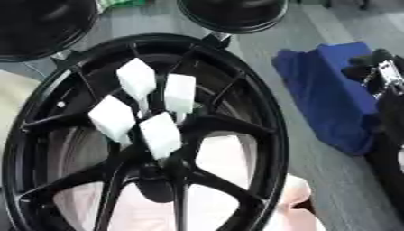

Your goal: Pull the pin out of the wheel hub.

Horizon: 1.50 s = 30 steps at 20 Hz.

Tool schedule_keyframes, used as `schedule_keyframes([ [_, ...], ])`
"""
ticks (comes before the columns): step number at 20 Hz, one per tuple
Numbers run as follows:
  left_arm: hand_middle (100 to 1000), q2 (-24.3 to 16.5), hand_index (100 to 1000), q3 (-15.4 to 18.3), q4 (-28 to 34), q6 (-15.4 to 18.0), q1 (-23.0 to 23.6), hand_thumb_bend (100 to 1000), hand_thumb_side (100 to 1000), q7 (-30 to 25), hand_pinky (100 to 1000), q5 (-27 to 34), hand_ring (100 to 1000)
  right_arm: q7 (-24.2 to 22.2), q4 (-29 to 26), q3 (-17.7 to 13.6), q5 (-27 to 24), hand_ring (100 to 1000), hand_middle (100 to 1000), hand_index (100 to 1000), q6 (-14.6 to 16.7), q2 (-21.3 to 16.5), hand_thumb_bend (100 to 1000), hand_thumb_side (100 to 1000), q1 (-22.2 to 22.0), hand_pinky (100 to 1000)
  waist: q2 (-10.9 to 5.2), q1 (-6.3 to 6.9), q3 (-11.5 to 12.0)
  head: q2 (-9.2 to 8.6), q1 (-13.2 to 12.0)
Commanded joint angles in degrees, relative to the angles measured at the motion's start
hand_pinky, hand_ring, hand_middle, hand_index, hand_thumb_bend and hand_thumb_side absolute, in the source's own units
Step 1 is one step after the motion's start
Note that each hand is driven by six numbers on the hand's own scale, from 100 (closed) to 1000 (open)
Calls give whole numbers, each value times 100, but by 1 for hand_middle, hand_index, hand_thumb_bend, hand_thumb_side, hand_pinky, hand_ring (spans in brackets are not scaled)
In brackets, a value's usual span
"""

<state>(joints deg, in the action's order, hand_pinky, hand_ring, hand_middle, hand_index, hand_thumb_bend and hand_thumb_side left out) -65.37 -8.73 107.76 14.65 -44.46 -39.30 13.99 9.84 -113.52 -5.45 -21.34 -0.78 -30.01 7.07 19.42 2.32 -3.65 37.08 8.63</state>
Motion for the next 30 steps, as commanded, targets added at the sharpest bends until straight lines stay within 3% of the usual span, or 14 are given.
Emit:
schedule_keyframes([
  [1, 737, -329, 861, -303, 444, 67, -66, 344, 454, -257, 913, -254, 759, -21, -107, -15, 4, 680, 639, 594, 4, -169, 100, 561, 46, 823, -108, -18, 7, -85, -25],
  [7, 740, -170, 864, -717, 680, 10, -263, 360, 481, -804, 913, -719, 763, -31, -107, -4, 4, 680, 639, 594, -5, -170, 100, 562, 38, 823, -120, -12, -1, -99, -29],
  [11, 741, -31, 866, -874, 683, -96, -496, 375, 489, -1176, 911, -697, 763, -36, -107, 1, 3, 680, 639, 594, -9, -172, 100, 563, 30, 823, -130, -5, 0, -102, -27],
  [16, 740, 111, 864, -1046, 683, -272, -706, 394, 487, -1264, 907, -671, 761, -38, -107, 6, 2, 680, 639, 594, -21, -169, 100, 563, 25, 824, -133, 7, 0, -102, -22],
  [21, 725, 252, 860, -1056, 681, -639, -863, 410, 478, -1099, 898, -766, 746, -46, -107, 14, 2, 680, 639, 593, -41, -156, 100, 565, 24, 824, -132, 18, 4, -99, -23],
  [30, 696, 573, 869, -1440, 479, -1488, -1112, 406, 481, -945, 889, -1076, 722, -63, -107, 29, -3, 680, 639, 593, -52, -146, 100, 567, 43, 824, -115, 34, -46, -92, -55],
])
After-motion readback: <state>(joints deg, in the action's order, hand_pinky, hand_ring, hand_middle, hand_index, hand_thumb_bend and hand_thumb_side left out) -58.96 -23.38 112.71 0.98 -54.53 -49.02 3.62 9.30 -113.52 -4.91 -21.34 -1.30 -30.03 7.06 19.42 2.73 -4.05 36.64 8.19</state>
